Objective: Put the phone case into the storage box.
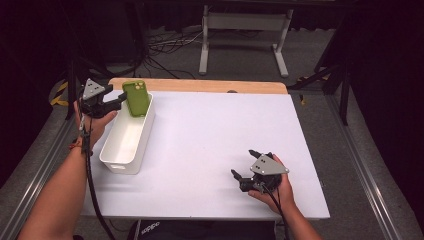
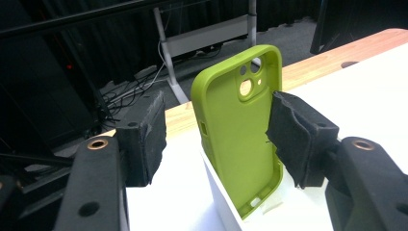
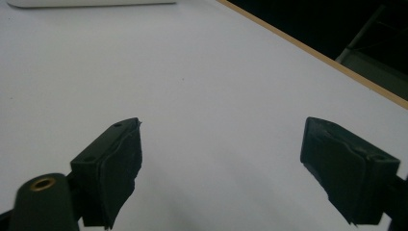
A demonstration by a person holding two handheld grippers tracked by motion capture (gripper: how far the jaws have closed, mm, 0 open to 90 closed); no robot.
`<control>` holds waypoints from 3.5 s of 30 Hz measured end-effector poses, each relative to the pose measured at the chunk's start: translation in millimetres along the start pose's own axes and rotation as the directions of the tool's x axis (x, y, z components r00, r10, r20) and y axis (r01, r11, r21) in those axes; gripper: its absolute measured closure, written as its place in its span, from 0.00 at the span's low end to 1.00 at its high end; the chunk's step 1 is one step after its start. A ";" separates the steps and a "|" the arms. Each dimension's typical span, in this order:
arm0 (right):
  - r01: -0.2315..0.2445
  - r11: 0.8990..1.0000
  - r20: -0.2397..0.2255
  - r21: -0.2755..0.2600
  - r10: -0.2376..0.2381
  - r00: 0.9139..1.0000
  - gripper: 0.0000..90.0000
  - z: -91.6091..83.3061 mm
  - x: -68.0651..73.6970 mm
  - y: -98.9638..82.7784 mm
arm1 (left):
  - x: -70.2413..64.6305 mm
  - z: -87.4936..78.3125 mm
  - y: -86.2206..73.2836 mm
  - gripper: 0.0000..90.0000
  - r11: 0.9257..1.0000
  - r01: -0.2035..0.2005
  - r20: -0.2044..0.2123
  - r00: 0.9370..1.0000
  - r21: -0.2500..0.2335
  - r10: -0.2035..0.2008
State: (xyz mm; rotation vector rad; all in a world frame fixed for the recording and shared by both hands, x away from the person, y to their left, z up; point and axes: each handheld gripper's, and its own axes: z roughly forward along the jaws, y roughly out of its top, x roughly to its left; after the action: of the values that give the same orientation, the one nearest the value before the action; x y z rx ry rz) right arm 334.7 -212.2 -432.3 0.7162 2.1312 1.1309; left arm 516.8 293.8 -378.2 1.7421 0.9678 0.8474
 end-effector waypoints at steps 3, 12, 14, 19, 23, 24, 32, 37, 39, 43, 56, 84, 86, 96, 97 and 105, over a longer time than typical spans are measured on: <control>-0.004 1.000 -0.012 -0.002 0.004 1.000 0.17 -0.6 -0.5 0.2 | -2.2 -2.8 0.7 0.42 1.000 -0.009 0.002 1.000 0.002 0.009; 0.002 1.000 -0.025 -0.012 -0.003 1.000 0.17 -2.2 -1.6 1.2 | -9.0 -10.0 -2.1 0.33 0.999 -0.028 0.009 1.000 0.016 0.028; 0.006 1.000 -0.023 -0.013 -0.006 1.000 0.17 -3.1 -1.0 1.2 | -9.3 -11.2 -3.0 0.31 0.999 -0.027 0.012 1.000 0.022 0.027; 0.009 1.000 -0.018 -0.020 -0.010 1.000 0.17 -6.1 -1.1 2.3 | -15.8 -14.8 -4.5 0.26 0.999 -0.033 0.029 0.999 0.029 0.032; 0.013 1.000 -0.016 -0.022 -0.013 1.000 0.17 -7.0 -0.8 3.1 | -19.5 -16.7 -4.5 0.22 0.999 -0.033 0.034 0.999 0.029 0.032; 0.013 1.000 -0.016 -0.022 -0.013 1.000 0.17 -7.1 -0.6 3.3 | -20.6 -17.2 -4.4 0.21 0.999 -0.037 0.032 0.999 0.030 0.036; 0.025 0.999 -0.014 -0.024 -0.026 1.000 0.17 -8.9 1.4 4.6 | -28.2 -26.1 -3.4 0.19 1.000 -0.019 0.042 0.999 0.002 0.018; 0.025 0.999 -0.026 -0.024 -0.026 0.999 0.17 -9.3 2.8 5.0 | -32.9 -33.3 -1.0 0.15 1.000 -0.006 0.047 0.999 -0.024 0.007; 0.030 0.999 -0.027 -0.026 -0.031 0.999 0.17 -9.3 3.8 5.6 | -34.2 -35.2 -0.6 0.13 1.000 0.000 0.052 0.999 -0.026 0.002; 0.035 0.999 -0.027 -0.030 -0.035 0.999 0.17 -9.5 4.4 6.8 | -40.1 -39.7 0.3 0.12 0.999 -0.013 0.054 0.998 -0.030 0.014; 0.047 0.998 -0.033 -0.035 -0.048 0.998 0.17 -11.6 6.5 8.3 | -53.5 -48.8 -1.7 0.07 0.998 -0.034 0.082 0.996 -0.054 0.039; 0.065 0.997 -0.031 -0.032 -0.066 0.997 0.17 -11.8 8.6 8.8 | -74.4 -72.1 1.5 0.05 0.991 -0.049 0.144 0.987 -0.124 0.067; 0.065 0.997 -0.031 -0.034 -0.067 0.997 0.17 -12.1 8.5 9.0 | -78.4 -74.6 2.1 0.05 0.990 -0.057 0.153 0.985 -0.132 0.077; 0.067 0.997 -0.030 -0.037 -0.068 0.997 0.17 -12.3 8.9 9.7 | -91.4 -83.5 4.6 0.05 0.987 -0.050 0.188 0.979 -0.155 0.079; 0.065 0.997 -0.030 -0.038 -0.066 0.997 0.17 -12.4 8.7 9.7 | -91.4 -83.5 4.6 0.05 0.987 -0.050 0.188 0.979 -0.155 0.079; 0.066 0.997 -0.028 -0.041 -0.067 0.997 0.17 -13.5 8.7 10.4 | -106.7 -91.5 7.8 0.05 0.981 -0.083 0.221 0.968 -0.174 0.122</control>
State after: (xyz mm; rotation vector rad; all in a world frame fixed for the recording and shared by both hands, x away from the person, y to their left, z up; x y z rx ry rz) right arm 321.0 -208.1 -419.6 0.6096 2.1343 1.1517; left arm 391.9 233.4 -354.3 1.7150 0.6402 0.7472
